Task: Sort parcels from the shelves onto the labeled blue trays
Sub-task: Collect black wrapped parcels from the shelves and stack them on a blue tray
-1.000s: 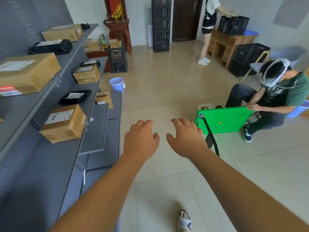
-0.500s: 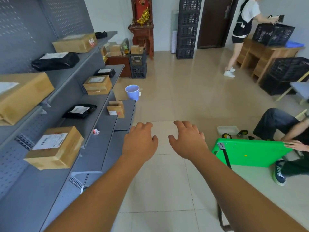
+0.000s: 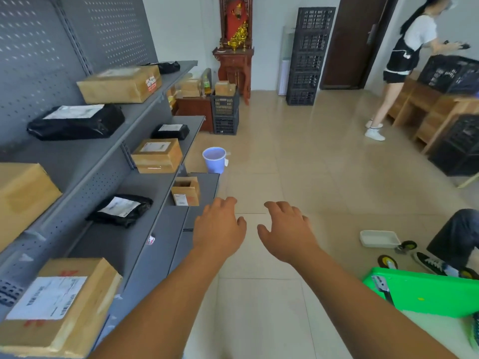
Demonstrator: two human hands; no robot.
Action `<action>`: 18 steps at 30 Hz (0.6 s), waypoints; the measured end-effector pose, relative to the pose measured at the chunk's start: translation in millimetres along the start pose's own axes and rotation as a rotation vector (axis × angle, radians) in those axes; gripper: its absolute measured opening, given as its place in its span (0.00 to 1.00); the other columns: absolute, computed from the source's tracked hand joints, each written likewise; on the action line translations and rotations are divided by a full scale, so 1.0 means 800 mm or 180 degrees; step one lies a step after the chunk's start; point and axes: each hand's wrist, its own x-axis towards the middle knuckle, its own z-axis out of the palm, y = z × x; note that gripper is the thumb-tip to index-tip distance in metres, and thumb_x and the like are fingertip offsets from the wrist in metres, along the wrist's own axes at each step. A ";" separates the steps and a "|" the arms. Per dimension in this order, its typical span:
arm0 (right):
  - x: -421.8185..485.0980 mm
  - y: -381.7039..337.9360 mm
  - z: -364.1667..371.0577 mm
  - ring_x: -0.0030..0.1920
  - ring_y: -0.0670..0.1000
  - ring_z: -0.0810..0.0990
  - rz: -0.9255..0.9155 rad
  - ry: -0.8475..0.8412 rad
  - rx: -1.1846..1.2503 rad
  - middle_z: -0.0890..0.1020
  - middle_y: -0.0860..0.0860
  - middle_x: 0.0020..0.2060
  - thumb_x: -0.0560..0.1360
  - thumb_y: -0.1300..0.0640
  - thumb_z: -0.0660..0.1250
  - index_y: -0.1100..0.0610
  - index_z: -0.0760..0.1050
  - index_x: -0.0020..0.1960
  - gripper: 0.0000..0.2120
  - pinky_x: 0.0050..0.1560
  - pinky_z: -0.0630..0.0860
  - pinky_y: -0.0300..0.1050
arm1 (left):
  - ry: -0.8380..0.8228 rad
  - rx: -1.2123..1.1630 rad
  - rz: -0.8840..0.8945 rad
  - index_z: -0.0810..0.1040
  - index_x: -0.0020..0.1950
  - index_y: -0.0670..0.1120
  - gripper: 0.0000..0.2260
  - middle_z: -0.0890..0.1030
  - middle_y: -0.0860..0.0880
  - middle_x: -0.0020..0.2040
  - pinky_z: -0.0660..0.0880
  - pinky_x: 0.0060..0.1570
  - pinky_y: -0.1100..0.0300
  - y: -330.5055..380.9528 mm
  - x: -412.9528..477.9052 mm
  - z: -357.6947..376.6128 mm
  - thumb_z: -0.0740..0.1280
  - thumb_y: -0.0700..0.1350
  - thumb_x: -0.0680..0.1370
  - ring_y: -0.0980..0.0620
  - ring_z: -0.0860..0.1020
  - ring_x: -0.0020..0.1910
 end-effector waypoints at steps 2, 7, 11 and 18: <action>0.037 -0.007 0.002 0.74 0.55 0.65 0.0051 -0.0005 0.0015 0.67 0.49 0.75 0.80 0.43 0.58 0.49 0.59 0.78 0.28 0.72 0.62 0.54 | -0.0067 -0.0010 0.0040 0.67 0.76 0.51 0.21 0.72 0.48 0.70 0.72 0.62 0.47 -0.009 0.042 0.000 0.61 0.52 0.82 0.45 0.71 0.68; 0.120 -0.009 0.014 0.74 0.55 0.65 0.0139 -0.0069 0.0166 0.67 0.50 0.74 0.80 0.43 0.59 0.50 0.60 0.78 0.28 0.73 0.61 0.52 | -0.0213 0.0010 0.0098 0.67 0.76 0.51 0.22 0.73 0.48 0.69 0.72 0.61 0.48 -0.030 0.128 0.015 0.61 0.52 0.82 0.45 0.71 0.67; 0.195 -0.007 0.026 0.73 0.55 0.66 0.0124 -0.0114 0.0270 0.69 0.50 0.73 0.80 0.43 0.59 0.50 0.61 0.78 0.28 0.72 0.62 0.53 | -0.0252 -0.0002 0.0006 0.68 0.76 0.51 0.22 0.73 0.48 0.69 0.72 0.61 0.48 -0.044 0.193 0.030 0.62 0.52 0.82 0.45 0.72 0.67; 0.356 -0.011 0.043 0.69 0.56 0.69 -0.0305 -0.0290 0.0202 0.71 0.51 0.71 0.80 0.44 0.60 0.50 0.62 0.77 0.27 0.67 0.67 0.51 | -0.0183 0.0012 -0.0508 0.69 0.74 0.51 0.20 0.72 0.48 0.69 0.72 0.60 0.49 -0.067 0.317 0.044 0.62 0.51 0.82 0.44 0.71 0.67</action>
